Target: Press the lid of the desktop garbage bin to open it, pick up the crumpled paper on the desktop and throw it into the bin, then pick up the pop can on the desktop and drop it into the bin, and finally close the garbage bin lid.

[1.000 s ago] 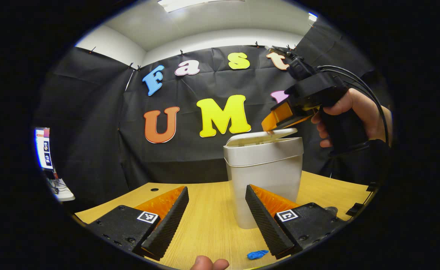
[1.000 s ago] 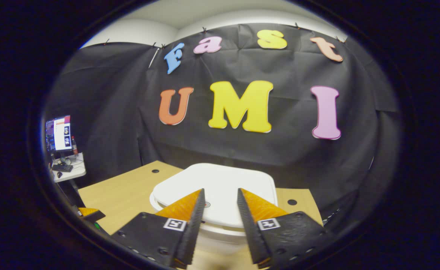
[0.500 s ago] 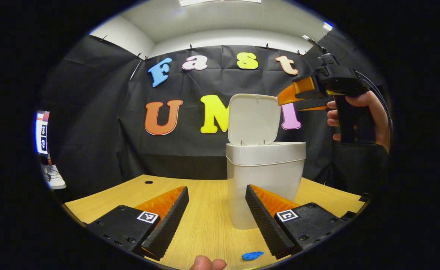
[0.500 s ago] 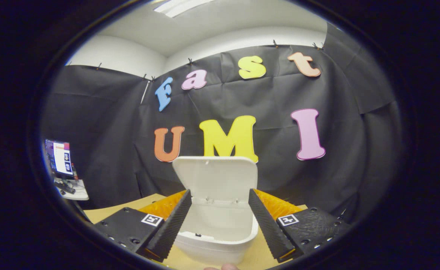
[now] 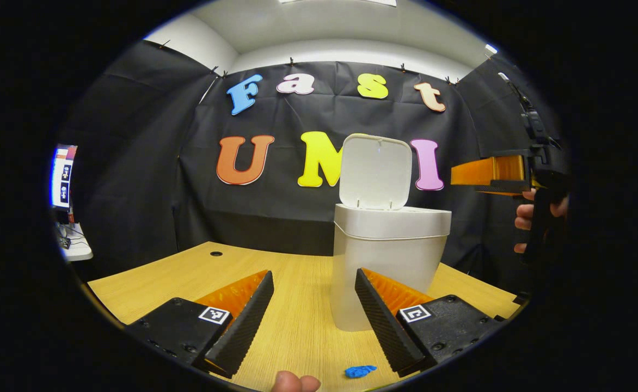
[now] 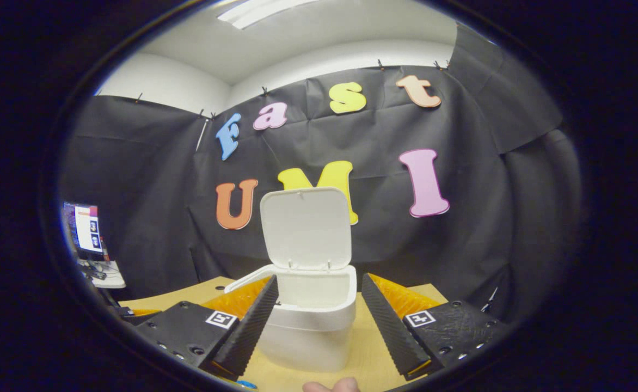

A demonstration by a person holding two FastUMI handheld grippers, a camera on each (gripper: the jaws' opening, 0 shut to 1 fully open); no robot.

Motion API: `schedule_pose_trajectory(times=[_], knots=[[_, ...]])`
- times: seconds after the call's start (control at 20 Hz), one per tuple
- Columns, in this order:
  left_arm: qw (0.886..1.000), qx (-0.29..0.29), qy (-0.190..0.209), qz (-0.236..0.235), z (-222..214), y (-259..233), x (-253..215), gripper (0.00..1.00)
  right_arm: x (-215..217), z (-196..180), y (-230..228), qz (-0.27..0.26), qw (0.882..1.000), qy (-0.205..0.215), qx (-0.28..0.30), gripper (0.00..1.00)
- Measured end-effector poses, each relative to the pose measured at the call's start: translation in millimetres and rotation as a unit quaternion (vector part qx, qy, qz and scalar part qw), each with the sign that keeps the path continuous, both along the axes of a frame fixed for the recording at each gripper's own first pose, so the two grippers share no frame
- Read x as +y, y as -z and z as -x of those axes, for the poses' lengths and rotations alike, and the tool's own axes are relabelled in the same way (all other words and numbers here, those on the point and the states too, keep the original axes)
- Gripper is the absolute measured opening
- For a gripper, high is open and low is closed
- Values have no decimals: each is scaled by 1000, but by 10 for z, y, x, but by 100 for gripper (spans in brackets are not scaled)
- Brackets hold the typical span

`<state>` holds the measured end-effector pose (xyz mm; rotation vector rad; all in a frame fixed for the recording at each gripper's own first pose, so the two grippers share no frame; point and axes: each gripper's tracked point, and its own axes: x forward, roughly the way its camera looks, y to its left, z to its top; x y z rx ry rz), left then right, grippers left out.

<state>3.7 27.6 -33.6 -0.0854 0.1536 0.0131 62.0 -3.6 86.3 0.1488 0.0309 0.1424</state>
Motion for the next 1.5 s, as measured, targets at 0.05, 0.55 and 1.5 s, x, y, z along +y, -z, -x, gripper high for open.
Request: schedule_pose_trajectory(times=[0.05,0.55,1.5], knots=[[1000,0,2,-3,12,7,-43,97,-14,56,45,2,1000,0,-1,96],[999,8,29,-34,104,247,-575,96,-298,442,734,60,998,8,15,96],[977,209,35,-25,785,1698,-835,98,-450,796,1631,49,998,5,36,98]])
